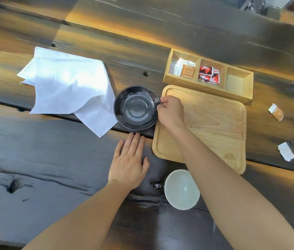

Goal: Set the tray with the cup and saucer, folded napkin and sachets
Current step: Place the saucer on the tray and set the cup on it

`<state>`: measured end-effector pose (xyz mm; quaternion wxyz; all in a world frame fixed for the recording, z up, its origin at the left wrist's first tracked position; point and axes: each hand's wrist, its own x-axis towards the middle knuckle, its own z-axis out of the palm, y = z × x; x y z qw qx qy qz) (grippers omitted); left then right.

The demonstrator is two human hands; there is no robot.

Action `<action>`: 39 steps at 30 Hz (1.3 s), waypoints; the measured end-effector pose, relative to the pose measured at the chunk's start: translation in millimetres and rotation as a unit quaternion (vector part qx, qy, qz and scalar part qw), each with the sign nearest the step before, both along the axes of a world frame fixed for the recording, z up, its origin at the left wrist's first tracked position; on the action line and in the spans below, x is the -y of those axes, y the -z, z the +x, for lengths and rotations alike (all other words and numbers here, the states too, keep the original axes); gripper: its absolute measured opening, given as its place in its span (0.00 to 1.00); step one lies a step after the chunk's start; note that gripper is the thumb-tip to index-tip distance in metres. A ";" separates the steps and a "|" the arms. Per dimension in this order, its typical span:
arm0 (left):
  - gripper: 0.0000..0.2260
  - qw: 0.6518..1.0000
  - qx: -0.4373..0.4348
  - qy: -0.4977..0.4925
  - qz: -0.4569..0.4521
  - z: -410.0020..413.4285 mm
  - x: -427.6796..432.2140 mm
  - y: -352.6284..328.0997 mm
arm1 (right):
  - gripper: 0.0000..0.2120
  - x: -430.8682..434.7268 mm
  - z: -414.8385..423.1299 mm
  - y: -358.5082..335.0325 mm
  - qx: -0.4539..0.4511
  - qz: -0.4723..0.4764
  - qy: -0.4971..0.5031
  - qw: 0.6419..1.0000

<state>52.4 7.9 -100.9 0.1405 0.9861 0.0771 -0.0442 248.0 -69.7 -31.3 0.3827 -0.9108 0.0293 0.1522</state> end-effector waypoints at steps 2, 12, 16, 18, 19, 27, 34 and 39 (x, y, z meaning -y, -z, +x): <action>0.30 1.000 -0.002 -0.001 0.001 -0.2 0.3 0.2 | 0.14 24.9 1.4 0.4 0.008 0.044 0.062 0.997; 0.30 1.000 -0.007 0.001 0.013 -0.4 0.4 1.1 | 0.11 104.5 17.0 9.0 -0.009 0.096 0.222 0.970; 0.29 1.000 0.000 0.001 0.018 -0.4 0.4 3.4 | 0.13 103.4 18.2 15.5 -0.006 0.092 0.235 0.968; 0.29 1.000 0.002 0.000 0.020 -0.4 0.5 3.7 | 0.15 102.8 17.9 19.6 -0.010 0.088 0.239 0.967; 0.29 1.000 0.003 0.000 0.021 -0.5 0.5 3.6 | 0.14 103.1 17.9 22.3 -0.011 0.084 0.242 0.967; 0.29 1.000 0.002 0.000 0.025 -0.8 0.2 4.6 | 0.13 106.9 15.5 24.5 -0.012 0.089 0.245 0.965; 0.29 1.000 0.009 -0.002 0.024 -0.9 0.1 7.9 | 0.09 154.5 -59.9 -12.6 -0.056 0.009 0.072 0.996; 0.29 1.000 0.013 -0.001 0.024 0.1 -1.7 10.3 | 0.10 186.9 -138.3 -15.5 -0.202 0.026 0.012 0.979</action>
